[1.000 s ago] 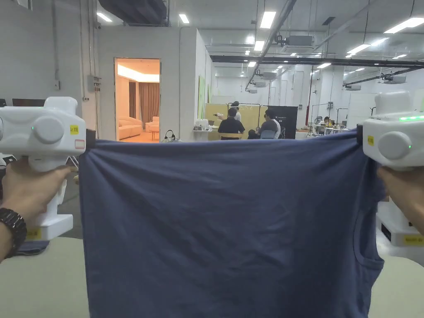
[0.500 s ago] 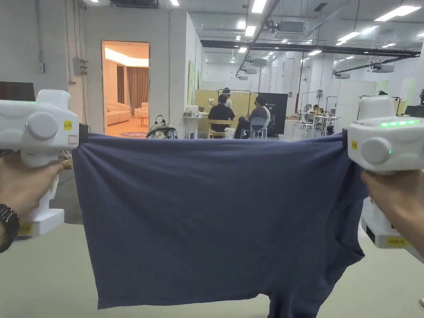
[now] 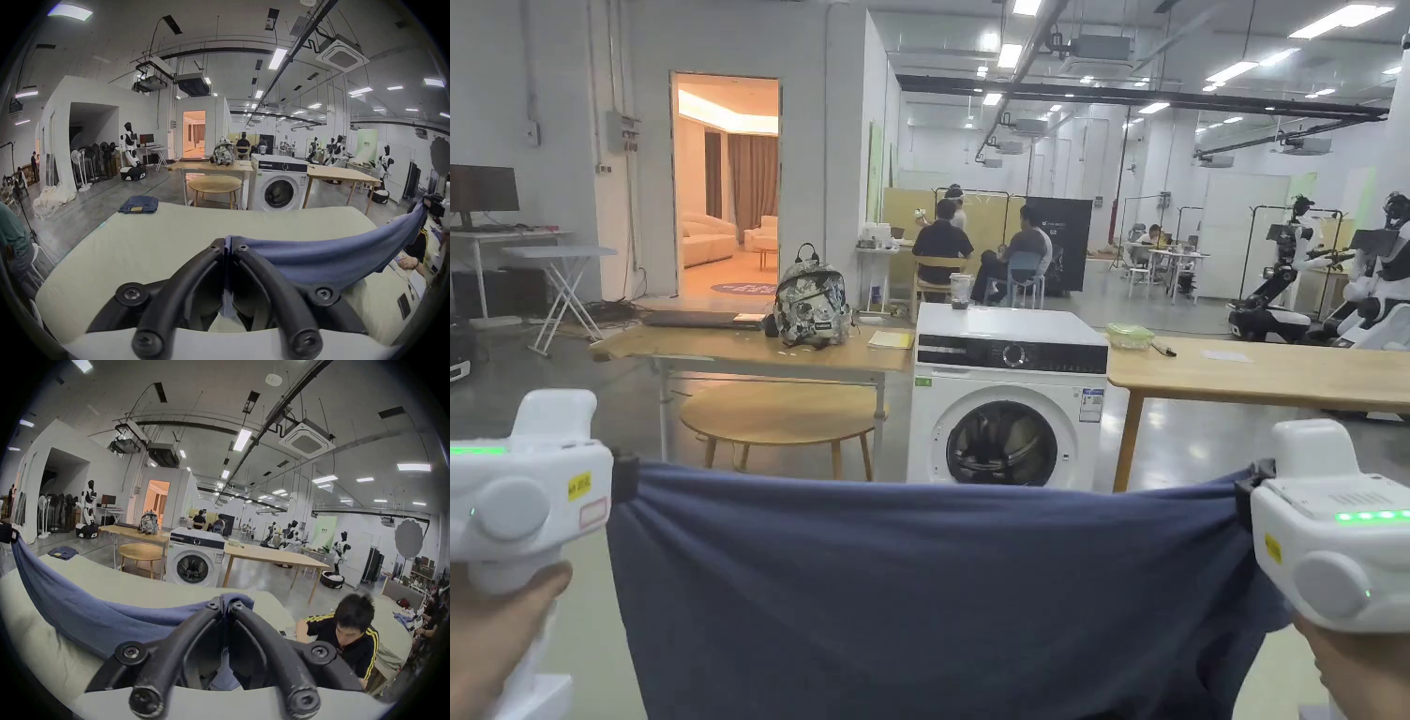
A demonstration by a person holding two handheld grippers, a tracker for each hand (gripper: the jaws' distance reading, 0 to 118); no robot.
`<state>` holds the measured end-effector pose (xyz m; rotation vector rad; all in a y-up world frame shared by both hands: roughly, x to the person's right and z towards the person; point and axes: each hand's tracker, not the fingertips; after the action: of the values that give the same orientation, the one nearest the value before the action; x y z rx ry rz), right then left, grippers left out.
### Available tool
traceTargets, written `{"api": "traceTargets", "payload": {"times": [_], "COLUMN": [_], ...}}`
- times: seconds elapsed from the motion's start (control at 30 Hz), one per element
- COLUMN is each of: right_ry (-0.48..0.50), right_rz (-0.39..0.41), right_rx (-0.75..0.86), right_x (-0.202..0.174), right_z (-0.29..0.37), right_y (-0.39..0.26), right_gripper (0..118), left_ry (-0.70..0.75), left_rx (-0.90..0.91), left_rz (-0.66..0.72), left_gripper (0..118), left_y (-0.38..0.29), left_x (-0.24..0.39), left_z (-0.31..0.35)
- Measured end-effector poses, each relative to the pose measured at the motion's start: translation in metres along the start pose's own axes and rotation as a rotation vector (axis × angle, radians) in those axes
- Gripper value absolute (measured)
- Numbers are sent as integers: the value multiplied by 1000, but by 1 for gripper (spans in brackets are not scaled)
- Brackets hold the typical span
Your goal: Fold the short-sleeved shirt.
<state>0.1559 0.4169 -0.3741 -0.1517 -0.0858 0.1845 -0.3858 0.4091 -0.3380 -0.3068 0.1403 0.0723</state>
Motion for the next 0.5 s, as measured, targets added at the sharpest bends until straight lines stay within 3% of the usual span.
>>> {"api": "traceTargets", "payload": {"times": [0.5], "right_ry": [8], "right_rz": [32], "right_rx": [-105], "right_x": [15], "right_z": [114], "right_y": [-114], "right_gripper": [1], "left_ry": [-33], "left_rx": [-40], "left_rz": [38], "left_gripper": [0], "left_y": [-118], "left_x": [-13], "left_z": [114]}}
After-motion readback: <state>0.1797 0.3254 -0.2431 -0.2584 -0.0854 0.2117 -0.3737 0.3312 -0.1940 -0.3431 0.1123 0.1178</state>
